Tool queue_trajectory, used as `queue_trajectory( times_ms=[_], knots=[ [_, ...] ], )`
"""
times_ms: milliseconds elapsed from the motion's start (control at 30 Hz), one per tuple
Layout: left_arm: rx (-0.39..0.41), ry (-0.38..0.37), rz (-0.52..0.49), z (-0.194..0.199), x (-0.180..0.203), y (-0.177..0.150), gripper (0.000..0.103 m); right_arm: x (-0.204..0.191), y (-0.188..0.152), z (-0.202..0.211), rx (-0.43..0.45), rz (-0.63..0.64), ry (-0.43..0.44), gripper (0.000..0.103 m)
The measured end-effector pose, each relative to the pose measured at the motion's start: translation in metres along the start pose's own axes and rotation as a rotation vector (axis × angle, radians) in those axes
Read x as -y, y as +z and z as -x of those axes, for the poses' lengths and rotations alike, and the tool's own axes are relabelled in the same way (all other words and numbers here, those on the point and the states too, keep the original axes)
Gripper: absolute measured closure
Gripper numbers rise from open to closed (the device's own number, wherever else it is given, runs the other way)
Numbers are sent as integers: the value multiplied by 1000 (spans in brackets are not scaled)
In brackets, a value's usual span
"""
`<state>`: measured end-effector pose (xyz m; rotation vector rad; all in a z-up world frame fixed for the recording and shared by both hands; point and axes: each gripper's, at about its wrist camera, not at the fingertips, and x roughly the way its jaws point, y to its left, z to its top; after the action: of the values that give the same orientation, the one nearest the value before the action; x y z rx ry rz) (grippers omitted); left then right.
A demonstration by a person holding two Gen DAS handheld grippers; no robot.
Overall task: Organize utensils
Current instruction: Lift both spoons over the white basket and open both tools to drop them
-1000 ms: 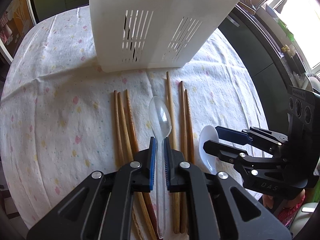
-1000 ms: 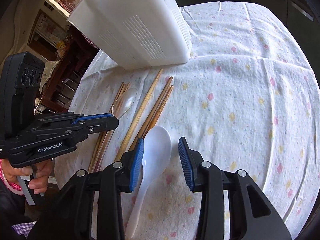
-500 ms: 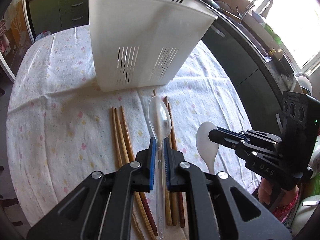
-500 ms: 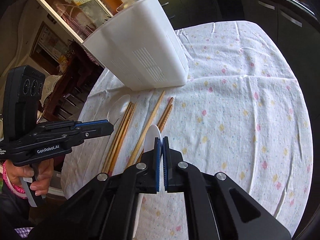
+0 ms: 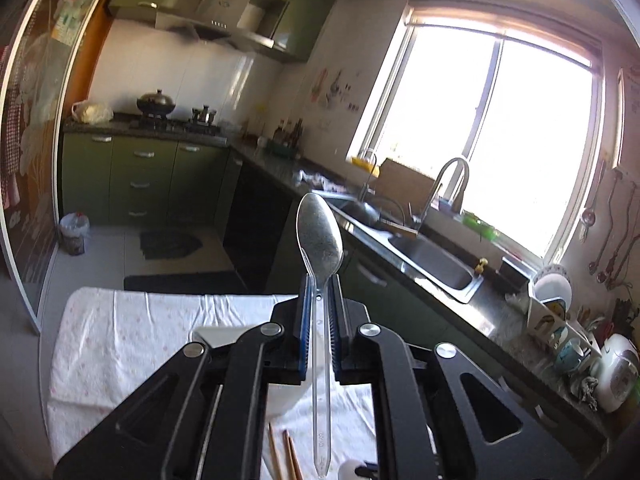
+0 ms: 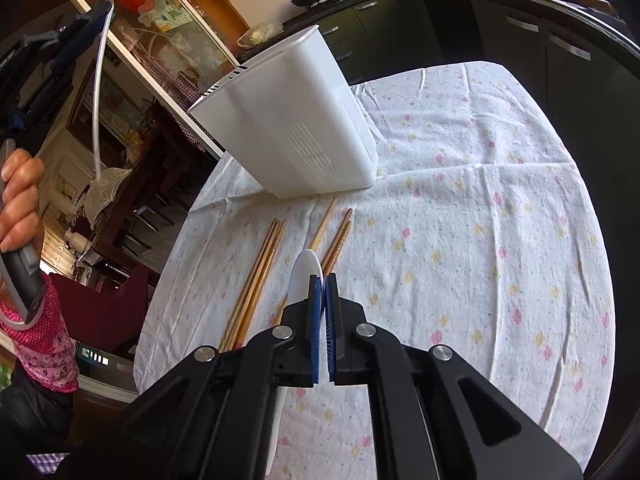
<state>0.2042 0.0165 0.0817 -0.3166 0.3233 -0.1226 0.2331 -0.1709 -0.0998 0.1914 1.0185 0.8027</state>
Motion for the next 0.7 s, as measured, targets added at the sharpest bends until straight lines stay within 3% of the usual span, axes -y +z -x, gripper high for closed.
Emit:
queue_trajectory(
  times_ms=[133,233,400,700],
  knots=[
    [231,90,-119,-14,5,6,95,2,-1,12,24,-10,2,99],
    [312,145,-181,-30,7,4,95,5,-1,19,44,-15,1,100],
    [281,184,-211,-58,1,-13,95,9,2,26,69,-26,5,100],
    [145,229,-194,-81,-24,-58,95,-8,16,28,92,7,14,99]
  ],
)
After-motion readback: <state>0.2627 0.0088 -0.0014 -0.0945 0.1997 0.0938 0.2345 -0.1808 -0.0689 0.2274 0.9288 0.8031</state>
